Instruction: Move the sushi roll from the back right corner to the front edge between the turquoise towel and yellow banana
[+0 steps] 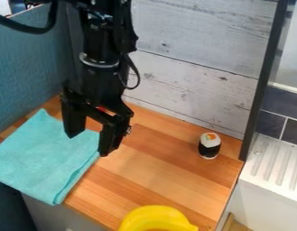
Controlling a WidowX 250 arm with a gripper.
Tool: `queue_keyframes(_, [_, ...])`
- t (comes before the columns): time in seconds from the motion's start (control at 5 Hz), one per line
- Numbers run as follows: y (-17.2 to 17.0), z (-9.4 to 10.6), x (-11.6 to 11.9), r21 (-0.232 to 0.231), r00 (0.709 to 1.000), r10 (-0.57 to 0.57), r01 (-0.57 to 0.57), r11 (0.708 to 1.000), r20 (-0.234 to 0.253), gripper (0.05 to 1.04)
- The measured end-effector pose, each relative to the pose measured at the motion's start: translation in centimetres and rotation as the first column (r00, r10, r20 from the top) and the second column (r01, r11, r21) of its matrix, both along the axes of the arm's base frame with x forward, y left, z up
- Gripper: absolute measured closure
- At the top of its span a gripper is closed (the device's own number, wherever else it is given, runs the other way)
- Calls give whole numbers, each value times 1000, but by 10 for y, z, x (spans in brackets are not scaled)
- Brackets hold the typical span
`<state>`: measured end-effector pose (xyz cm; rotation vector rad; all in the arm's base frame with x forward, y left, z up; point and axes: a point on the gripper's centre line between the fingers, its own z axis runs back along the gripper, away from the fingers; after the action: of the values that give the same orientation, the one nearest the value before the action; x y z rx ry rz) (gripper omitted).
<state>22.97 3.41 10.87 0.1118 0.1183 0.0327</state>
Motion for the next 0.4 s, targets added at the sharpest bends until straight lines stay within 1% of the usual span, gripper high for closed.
queue_keyframes(0.2, [-1,-5,-1,-5,1000,0,0,1000,-18,82])
queue_keyframes(0.4, [-11,-3,17,-46,1000,-10,10,999,7,82])
